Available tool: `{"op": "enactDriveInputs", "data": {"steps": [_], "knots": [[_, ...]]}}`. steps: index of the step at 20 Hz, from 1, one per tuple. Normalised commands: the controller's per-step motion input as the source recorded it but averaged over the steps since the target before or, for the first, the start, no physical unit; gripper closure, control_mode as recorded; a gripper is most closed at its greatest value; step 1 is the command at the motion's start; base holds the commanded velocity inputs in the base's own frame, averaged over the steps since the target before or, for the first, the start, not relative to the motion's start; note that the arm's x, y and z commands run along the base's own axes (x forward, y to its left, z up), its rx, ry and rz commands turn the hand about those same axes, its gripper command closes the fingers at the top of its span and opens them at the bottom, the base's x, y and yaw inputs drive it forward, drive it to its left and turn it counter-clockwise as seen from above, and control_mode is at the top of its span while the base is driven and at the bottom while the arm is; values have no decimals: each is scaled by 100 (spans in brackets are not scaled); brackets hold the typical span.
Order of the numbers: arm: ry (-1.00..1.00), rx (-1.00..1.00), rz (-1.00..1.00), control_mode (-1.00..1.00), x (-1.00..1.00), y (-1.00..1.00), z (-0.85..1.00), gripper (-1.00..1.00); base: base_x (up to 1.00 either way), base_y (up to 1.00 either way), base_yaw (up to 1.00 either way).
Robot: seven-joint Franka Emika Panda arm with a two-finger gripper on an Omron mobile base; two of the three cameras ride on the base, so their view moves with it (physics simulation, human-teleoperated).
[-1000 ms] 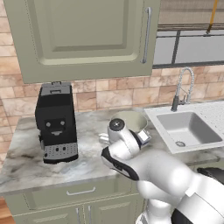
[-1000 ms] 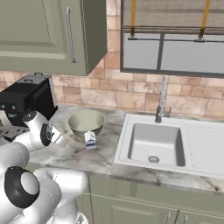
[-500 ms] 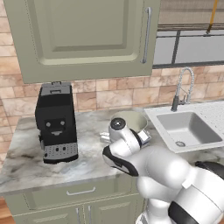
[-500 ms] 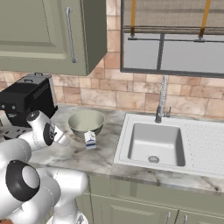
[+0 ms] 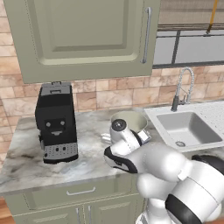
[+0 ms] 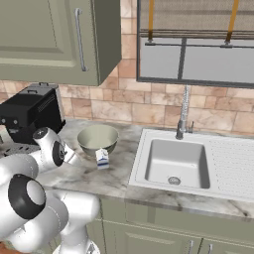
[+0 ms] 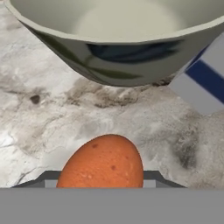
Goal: Gather the eggs and milk located in the vicinity of the sink area and place them right next to the bowl.
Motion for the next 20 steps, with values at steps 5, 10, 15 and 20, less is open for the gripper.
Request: {"op": "enactDriveInputs", "data": {"steps": [5,10,15,20], "knots": [[-1,0,0,-100,10,-5,-9,100,0,0,0],[-1,0,0,-100,15,-7,-6,100,0,0,0],[-2,0,0,-100,15,-8,-4,100,0,0,0],[-2,0,0,-100,11,-5,-3,100,0,0,0]]}}
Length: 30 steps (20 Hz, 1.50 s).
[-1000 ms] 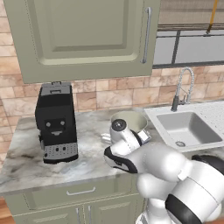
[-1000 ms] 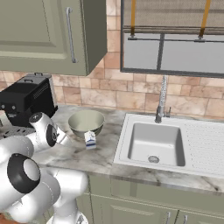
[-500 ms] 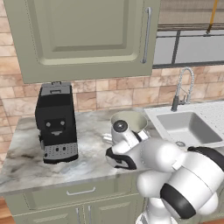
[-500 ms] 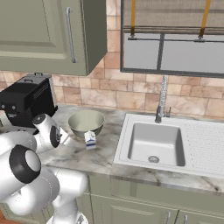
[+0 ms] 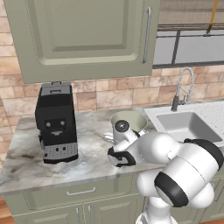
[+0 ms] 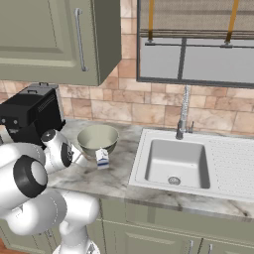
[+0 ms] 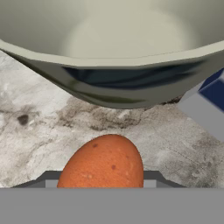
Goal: Gather the eggs and milk located in the vicinity of the sink area and place them right next to the bowl.
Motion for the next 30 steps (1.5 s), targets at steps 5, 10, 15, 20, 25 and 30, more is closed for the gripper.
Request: {"op": "enactDriveInputs", "data": {"steps": [5,10,15,20,25,30], "knots": [[-2,0,0,-100,1,0,0,100,0,0,0],[-2,0,0,-100,3,0,0,100,0,0,0],[-1,0,0,-100,1,0,0,-100,0,0,0],[0,0,0,-100,0,0,0,-100,0,0,0],[0,0,0,-100,0,0,0,-100,0,0,0],[0,0,-1,-100,0,0,0,-100,0,0,0]]}}
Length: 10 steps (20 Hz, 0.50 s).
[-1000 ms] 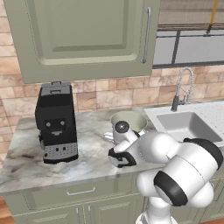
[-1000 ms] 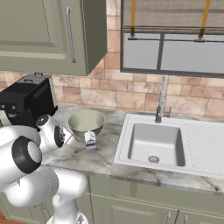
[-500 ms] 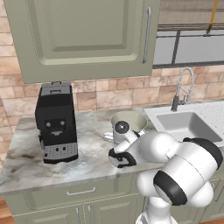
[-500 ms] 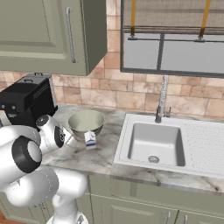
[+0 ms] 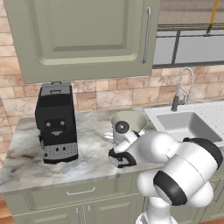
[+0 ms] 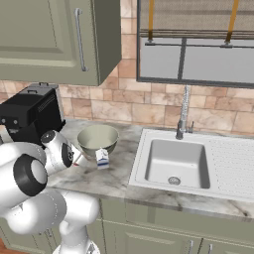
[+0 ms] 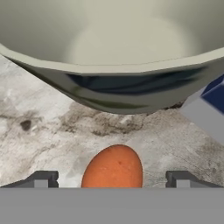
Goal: Gather the eggs and milk located in the vicinity of the sink area and place them right next to the bowl.
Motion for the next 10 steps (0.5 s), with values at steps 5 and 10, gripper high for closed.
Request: {"op": "enactDriveInputs", "data": {"steps": [5,10], "knots": [[0,0,-1,-100,-14,0,6,-100,0,0,0],[0,0,0,-100,-40,0,18,-100,0,0,0]]}}
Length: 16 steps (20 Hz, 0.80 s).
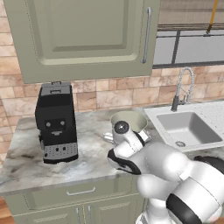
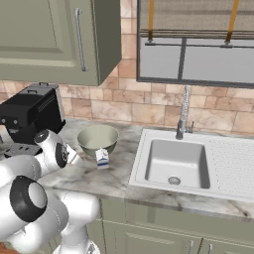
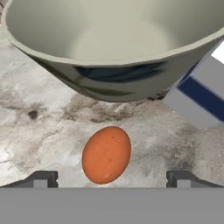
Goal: Gather the eggs and milk located in the vicinity of the sink area and place them right next to the bowl.
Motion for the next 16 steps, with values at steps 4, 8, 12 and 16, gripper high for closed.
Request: {"op": "enactDriveInputs", "data": {"steps": [4,8,12,16], "knots": [[0,2,0,-100,-41,0,38,-100,0,0,0],[1,15,0,-100,-33,-3,60,-100,0,0,0],[0,15,0,-100,-46,-11,50,-100,0,0,0],[1,6,3,-100,-60,-18,28,-100,0,0,0]]}}
